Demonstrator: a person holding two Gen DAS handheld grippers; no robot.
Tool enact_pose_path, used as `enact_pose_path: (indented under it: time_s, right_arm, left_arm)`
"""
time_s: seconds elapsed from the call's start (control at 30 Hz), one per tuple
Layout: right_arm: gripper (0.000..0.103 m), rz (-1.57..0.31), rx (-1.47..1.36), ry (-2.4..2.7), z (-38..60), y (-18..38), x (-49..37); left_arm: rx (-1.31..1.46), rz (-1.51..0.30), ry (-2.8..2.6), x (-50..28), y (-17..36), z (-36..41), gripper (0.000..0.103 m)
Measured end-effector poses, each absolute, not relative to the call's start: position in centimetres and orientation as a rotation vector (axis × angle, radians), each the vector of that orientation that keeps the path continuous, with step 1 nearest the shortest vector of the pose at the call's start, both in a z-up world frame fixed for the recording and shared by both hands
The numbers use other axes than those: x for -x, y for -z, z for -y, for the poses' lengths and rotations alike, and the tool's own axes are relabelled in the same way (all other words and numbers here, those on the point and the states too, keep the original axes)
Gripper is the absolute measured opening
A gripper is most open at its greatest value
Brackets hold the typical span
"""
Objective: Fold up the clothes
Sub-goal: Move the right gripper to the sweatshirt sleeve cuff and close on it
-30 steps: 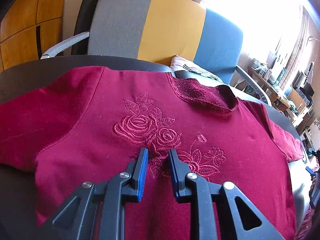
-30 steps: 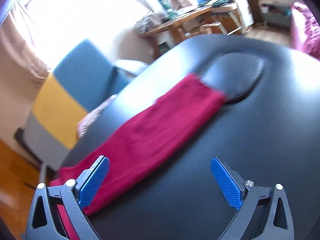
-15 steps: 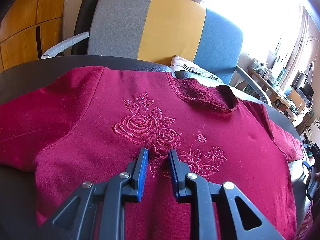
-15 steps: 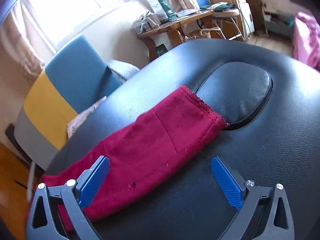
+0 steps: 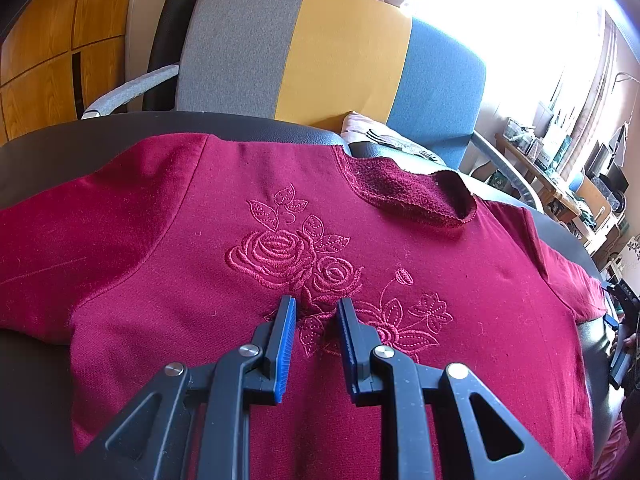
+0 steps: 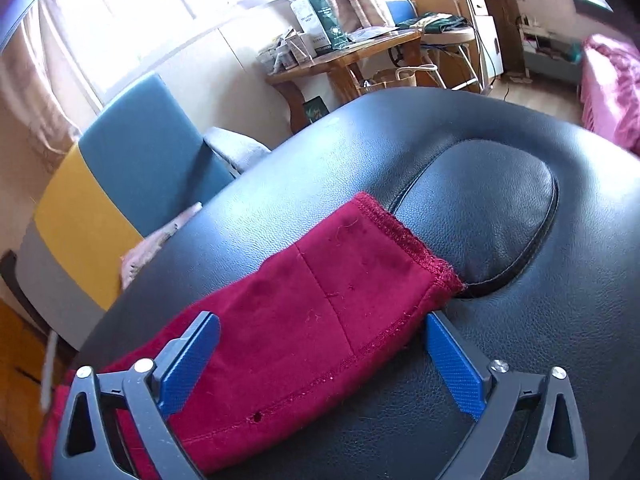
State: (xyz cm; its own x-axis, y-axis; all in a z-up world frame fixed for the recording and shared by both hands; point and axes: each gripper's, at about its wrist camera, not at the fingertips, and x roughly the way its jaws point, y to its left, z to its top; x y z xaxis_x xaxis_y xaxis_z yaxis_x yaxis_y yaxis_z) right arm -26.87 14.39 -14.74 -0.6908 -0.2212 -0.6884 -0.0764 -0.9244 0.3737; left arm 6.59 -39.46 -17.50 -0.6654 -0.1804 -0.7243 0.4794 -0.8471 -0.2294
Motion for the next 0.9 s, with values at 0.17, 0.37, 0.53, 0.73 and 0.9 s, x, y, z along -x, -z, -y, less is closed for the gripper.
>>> enact_pose_path:
  time_s: [0.17, 0.37, 0.53, 0.73, 0.9]
  right_arm:
    - [0.049, 0.622, -1.209, 2.795, -15.5, 15.0, 26.9]
    - [0.048, 0.700, -1.193, 2.775, -16.4, 15.2, 26.9]
    - [0.047, 0.846, -1.173, 2.719, -17.6, 15.5, 27.0]
    - [0.007, 0.715, -1.249, 2.729, -17.0, 14.8, 27.4]
    - [0.007, 0.694, -1.169, 2.694, -15.9, 12.8, 26.5]
  left_arm:
    - [-1.026, -0.574, 2.506, -6.6, 17.5, 39.4, 0.021]
    - [-1.026, -0.567, 2.504, -6.6, 17.4, 39.3, 0.021]
    - [-1.026, -0.568, 2.505, -6.6, 17.4, 39.4, 0.021]
    - [-1.023, -0.574, 2.506, -6.6, 17.4, 39.3, 0.021]
    - [-1.021, -0.578, 2.507, -6.6, 17.4, 39.3, 0.021]
